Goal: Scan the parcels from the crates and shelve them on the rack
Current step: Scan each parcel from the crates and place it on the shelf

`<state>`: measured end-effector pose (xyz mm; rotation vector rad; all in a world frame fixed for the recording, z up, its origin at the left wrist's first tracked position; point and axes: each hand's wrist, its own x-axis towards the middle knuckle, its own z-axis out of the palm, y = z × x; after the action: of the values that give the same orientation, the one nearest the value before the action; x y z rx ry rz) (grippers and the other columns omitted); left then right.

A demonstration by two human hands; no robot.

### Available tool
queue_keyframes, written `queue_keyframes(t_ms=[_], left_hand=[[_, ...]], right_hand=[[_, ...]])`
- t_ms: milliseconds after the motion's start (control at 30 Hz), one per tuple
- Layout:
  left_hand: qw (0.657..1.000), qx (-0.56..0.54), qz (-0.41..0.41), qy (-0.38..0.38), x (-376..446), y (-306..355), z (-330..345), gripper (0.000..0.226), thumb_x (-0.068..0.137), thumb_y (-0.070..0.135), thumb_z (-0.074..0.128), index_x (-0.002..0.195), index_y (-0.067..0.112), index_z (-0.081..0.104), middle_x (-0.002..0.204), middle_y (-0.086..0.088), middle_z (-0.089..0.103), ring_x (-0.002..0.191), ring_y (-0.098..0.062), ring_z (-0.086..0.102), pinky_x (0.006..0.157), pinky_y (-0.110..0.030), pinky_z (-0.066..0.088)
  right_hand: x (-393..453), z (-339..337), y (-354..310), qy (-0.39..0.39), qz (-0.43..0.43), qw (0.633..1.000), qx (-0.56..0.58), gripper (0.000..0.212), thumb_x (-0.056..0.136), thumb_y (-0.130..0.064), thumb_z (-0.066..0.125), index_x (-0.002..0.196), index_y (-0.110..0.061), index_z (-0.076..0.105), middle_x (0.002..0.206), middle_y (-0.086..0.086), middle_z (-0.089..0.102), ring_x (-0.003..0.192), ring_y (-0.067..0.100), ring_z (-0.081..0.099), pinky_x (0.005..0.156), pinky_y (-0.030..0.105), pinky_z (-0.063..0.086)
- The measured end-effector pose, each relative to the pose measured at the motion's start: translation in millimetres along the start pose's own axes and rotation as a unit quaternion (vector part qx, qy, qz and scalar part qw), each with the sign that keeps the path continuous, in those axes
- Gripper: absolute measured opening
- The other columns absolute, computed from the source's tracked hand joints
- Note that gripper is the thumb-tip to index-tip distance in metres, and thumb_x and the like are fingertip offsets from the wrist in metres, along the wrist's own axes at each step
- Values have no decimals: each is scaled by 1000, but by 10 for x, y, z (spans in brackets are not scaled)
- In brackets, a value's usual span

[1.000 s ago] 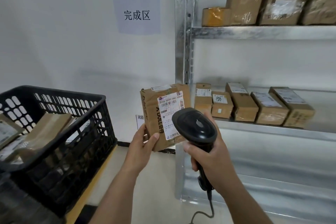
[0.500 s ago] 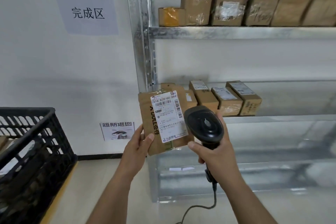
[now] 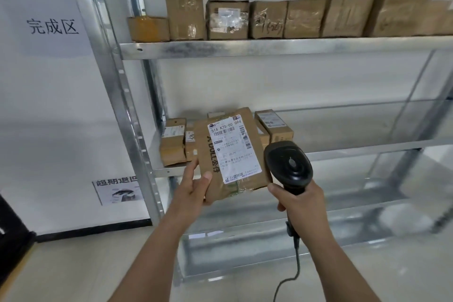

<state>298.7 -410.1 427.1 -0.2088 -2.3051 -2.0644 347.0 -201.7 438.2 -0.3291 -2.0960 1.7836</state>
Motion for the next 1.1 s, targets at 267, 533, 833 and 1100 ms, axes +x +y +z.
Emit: queue_keyframes(t_ms=[267,533,833,1100], left_hand=[[999,23,9,-20,108,195,1513,30,97,26,52,124,24,39,112,8,62,75,9,65,69,-13,53],[989,89,75,-89,262,321,2518,38,92,12,62,103,43,44,106,29,44,92,24,53,70,-5,46],[972,176,60,-141,904,192,3056,68,82,29,76,111,67,28,115,36,51,109,5,51,87,-21,44],[967,222,58,-108,1575,-47,3246,67,81,37,74,137,43,38,128,16,50,111,0,50,92,-37,50]], right_hand=[[562,-1217,221,47,-24,999,1,20,76,-9,80,89,-16,65,57,-6,63,52,11,58,48,16,45],[928,-2044,465,59,12,998,-11,16,79,-11,79,87,-14,65,55,-6,62,50,9,57,45,14,43],[1667,-2405,635,89,28,995,-40,15,79,-13,79,86,-16,66,62,-2,65,50,7,58,48,13,43],[2433,-2273,846,69,44,995,-56,14,82,-12,77,90,-12,65,63,-1,64,41,0,53,40,9,37]])
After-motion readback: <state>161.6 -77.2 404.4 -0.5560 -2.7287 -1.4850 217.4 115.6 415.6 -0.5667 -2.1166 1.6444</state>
